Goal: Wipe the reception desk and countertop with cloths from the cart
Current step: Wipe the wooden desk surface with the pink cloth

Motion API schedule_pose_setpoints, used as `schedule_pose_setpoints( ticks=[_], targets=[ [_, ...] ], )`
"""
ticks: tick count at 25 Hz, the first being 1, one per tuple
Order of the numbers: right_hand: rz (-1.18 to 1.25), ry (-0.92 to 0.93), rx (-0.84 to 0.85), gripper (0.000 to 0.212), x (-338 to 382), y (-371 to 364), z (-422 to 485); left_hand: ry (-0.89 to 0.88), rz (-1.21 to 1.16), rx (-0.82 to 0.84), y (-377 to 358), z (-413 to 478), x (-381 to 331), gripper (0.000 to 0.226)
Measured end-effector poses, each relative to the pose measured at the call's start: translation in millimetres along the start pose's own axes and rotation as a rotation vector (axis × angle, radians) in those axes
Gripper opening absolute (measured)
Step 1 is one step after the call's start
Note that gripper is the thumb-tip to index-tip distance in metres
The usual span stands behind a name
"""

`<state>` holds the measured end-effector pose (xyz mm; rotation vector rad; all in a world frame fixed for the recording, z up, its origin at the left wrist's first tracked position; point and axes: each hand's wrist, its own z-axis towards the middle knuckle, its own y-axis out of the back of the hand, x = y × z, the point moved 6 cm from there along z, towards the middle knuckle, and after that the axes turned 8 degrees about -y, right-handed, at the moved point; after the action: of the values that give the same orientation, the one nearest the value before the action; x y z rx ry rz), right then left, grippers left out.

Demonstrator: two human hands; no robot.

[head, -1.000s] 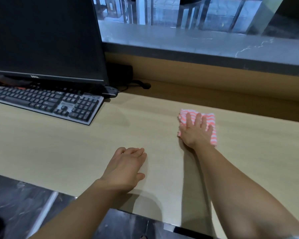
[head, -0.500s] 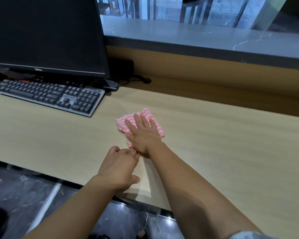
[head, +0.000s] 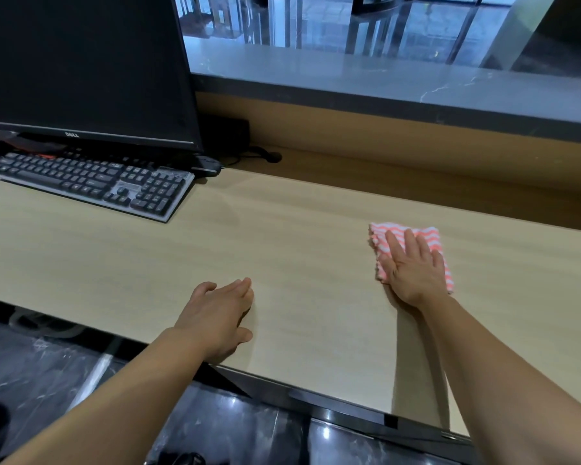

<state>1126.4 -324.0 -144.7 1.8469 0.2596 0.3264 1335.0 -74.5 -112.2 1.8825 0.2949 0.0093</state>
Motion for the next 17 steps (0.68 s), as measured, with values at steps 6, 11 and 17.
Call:
schedule_pose_setpoints(
  ticks=[6, 11, 17],
  targets=[
    [0.054, -0.106, 0.008, 0.056, 21, -5, -3, -0.02, -0.041, -0.057, -3, 1, 4, 0.066],
    [0.019, 0.069, -0.033, 0.058, 124, -28, -31, 0.009, -0.043, -0.194, 2, -14, 15, 0.08],
    [-0.037, 0.336, 0.038, 0.056, 241, -64, -107, 0.085, -0.069, -0.231, -11, -53, 44, 0.061]
  ],
)
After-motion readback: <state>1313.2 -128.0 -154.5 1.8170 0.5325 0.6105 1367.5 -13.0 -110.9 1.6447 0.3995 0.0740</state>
